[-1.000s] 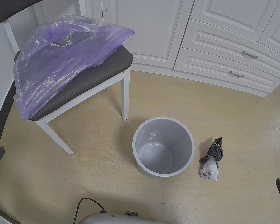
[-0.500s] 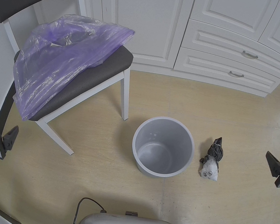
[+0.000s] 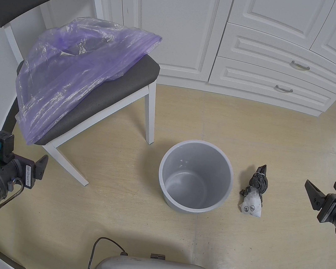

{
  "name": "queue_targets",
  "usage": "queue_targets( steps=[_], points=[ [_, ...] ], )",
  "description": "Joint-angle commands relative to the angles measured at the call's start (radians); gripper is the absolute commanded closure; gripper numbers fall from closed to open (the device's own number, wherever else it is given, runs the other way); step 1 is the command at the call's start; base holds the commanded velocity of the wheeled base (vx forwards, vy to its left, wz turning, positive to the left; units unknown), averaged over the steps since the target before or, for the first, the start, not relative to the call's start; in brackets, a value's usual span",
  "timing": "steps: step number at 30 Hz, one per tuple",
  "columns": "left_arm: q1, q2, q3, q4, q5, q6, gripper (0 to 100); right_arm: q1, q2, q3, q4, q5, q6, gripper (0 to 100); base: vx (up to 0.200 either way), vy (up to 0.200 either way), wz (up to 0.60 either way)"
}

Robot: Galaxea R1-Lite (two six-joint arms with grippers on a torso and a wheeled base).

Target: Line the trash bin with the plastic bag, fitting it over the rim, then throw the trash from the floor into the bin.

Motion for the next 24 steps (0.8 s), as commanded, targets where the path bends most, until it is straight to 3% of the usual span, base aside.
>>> queue_targets(
  steps=[1, 9, 24],
  points=[
    [0.044, 0.134, -0.068, -0.008, 0.072, 0.034, 0, -0.004, 0.011, -0.005, 0.000, 0.008, 0.001, 0, 0.000, 0.000, 0.00],
    [0.055, 0.164, -0.072, -0.166, 0.152, 0.096, 0, -0.009, -0.006, -0.015, 0.001, 0.008, 0.000, 0, 0.000, 0.000, 0.00],
    [0.117, 0.217, -0.079, -0.235, 0.199, 0.133, 0, -0.012, -0.007, -0.020, 0.000, 0.009, 0.003, 0, 0.000, 0.000, 0.00]
  ],
)
